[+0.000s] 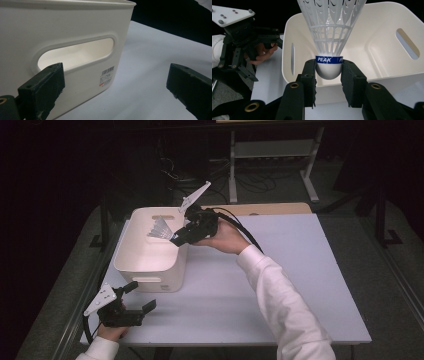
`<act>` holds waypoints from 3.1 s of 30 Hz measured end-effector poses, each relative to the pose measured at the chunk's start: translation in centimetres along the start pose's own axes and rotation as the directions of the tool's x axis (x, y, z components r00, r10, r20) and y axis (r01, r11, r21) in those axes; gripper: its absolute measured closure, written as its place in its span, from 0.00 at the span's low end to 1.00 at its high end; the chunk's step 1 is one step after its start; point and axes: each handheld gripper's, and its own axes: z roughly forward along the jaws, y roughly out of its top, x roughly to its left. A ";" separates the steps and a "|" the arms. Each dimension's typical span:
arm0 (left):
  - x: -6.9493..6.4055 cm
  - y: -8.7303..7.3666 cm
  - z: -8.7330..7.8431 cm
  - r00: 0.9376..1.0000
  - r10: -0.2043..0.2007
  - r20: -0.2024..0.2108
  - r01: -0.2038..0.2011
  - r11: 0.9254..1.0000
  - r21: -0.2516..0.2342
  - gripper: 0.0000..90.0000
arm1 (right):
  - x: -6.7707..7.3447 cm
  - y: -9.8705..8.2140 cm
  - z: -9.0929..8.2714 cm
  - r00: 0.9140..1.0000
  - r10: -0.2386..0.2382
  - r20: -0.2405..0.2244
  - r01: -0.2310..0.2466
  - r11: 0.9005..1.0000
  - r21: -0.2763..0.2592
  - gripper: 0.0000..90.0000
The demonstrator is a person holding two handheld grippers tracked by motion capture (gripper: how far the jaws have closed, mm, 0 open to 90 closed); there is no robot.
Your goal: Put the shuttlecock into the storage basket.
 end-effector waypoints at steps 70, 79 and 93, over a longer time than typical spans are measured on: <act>-0.1 0.0 0.0 1.000 0.006 0.009 -0.006 1.000 0.009 0.02 | -0.7 -0.7 2.4 0.998 0.057 -0.004 -0.057 0.998 -0.025 0.00; 0.0 0.0 0.0 1.000 -0.002 0.009 0.002 1.000 0.006 0.02 | -0.8 -2.0 0.7 0.995 0.098 0.000 -0.098 0.994 -0.055 0.00; 0.0 0.0 0.1 1.000 0.005 0.009 -0.005 1.000 0.006 0.01 | -0.7 -4.4 -2.2 0.990 0.135 0.036 -0.131 0.987 -0.093 0.00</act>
